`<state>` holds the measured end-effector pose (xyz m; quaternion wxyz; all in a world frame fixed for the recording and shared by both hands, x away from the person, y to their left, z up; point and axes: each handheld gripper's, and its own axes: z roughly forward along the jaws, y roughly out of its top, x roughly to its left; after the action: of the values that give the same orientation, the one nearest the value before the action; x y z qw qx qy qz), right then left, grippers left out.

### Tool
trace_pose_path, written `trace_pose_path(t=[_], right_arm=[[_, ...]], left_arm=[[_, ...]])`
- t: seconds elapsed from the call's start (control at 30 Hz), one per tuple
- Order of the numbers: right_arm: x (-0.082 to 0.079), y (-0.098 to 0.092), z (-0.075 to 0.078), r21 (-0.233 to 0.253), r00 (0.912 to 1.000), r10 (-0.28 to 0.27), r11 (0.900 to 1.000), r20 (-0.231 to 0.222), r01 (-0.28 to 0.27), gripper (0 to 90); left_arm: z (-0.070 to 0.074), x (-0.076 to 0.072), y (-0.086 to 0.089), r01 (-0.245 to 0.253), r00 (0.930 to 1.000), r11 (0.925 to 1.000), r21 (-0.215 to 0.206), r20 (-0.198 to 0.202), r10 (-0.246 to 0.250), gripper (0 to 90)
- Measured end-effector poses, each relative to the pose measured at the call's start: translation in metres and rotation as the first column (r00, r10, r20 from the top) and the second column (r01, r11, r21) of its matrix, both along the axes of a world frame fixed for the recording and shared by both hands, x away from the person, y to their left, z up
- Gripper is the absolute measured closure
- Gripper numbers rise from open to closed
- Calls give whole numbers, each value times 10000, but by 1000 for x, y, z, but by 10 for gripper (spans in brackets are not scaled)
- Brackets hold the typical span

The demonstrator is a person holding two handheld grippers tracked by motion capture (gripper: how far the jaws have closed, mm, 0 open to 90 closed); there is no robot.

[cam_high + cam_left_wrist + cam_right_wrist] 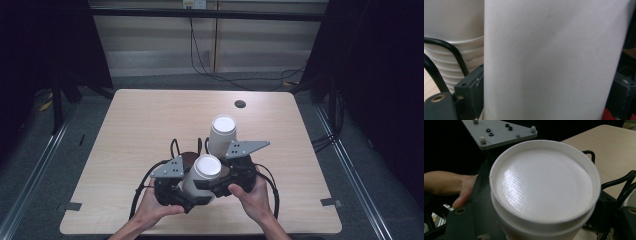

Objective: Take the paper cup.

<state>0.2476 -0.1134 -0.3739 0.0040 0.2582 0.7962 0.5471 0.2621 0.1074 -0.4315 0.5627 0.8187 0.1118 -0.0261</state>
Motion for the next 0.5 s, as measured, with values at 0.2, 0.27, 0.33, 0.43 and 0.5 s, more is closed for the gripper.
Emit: trace_pose_path(t=[0.2, 0.27, 0.33, 0.43, 0.5], right_arm=[[0, 1, -2, -102, 10000, -79, 9999, -24, 79, 241], [1, 1, -3, -57, 9999, 41, 10000, -104, -42, 237], [2, 0, -3, -60, 9998, 81, 9999, -195, -82, 231], [4, 0, -6, 81, 9990, 221, 9997, -391, -218, 223], [6, 0, -7, 142, 9985, 296, 9995, -449, -290, 217]], left_arm=[[-3, 1, 0, 1, 10000, 9999, 164, -78, 0, 122], [-2, 0, 1, 41, 9999, 9998, 201, -119, -39, 142], [-1, 0, 2, 36, 9999, 9996, 279, -132, -33, 145], [-1, 1, 4, 111, 9998, 9989, 447, -178, -103, 155], [0, 2, 6, 150, 9995, 9985, 532, -271, -136, 159]])
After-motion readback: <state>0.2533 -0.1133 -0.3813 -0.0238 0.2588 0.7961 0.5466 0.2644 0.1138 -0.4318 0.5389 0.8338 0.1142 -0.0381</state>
